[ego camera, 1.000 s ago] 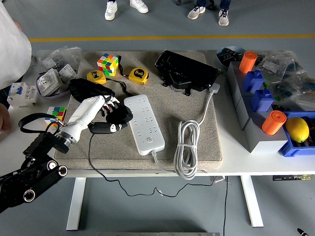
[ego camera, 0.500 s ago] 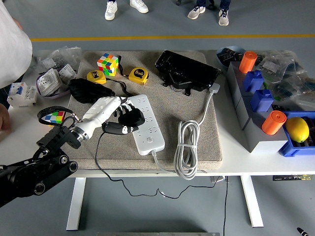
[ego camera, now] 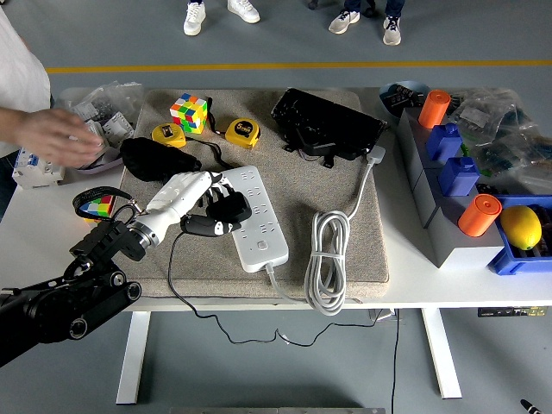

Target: Put the plug near the board,insert it into the board,press the button,pull the plug out

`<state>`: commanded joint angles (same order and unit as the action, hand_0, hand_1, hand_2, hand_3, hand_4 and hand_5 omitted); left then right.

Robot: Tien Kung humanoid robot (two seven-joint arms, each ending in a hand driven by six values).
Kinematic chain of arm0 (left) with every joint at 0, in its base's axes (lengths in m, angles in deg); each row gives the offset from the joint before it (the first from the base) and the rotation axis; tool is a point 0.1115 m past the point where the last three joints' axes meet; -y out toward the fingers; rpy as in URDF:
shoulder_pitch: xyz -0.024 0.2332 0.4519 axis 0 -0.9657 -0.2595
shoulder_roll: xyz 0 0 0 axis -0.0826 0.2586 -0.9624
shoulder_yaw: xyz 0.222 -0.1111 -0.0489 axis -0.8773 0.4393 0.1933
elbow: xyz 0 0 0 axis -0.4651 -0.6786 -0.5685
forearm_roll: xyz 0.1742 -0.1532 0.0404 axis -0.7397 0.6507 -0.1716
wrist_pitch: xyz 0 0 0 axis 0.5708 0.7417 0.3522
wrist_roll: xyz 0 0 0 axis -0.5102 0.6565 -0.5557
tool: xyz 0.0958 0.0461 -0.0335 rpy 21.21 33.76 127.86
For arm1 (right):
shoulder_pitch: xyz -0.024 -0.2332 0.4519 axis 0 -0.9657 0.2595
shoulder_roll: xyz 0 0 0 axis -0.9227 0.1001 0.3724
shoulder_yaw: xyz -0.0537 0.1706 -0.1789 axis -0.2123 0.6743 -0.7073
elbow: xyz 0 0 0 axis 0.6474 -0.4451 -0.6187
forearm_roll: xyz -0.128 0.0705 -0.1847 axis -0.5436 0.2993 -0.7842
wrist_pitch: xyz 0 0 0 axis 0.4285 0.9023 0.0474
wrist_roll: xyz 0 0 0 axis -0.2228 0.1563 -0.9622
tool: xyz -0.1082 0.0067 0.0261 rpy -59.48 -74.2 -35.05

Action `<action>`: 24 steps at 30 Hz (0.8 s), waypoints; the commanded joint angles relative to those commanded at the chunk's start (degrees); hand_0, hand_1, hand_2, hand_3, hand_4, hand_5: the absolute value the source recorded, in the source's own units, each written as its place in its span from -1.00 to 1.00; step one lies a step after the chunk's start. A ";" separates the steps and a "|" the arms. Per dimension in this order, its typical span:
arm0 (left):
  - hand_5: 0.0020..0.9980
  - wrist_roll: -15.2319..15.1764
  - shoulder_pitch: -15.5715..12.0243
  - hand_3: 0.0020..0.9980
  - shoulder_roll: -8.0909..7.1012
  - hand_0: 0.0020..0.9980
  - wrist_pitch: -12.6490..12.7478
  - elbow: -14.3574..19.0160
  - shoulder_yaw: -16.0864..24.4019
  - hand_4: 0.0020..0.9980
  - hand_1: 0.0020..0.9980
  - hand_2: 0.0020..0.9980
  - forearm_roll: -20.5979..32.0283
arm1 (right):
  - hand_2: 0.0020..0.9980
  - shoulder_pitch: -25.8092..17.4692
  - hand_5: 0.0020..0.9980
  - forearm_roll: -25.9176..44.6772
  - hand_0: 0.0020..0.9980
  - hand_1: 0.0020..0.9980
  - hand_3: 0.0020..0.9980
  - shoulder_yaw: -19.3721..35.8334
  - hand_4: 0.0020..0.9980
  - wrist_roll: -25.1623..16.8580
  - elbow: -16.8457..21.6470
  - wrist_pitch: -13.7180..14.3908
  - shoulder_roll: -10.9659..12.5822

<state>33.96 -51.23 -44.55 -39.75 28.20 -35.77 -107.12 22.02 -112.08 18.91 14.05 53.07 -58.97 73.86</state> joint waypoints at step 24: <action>-0.93 -0.10 0.07 0.06 -0.67 -0.45 -0.35 -0.58 -0.02 0.57 -0.25 -0.26 -0.41 | 0.31 -0.09 -0.06 -0.27 0.22 0.28 0.11 0.83 1.00 -0.11 0.19 -0.09 -0.25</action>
<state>33.86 -51.16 -45.22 -40.10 27.62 -35.79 -107.53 21.93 -112.35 19.74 13.95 53.26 -59.06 73.61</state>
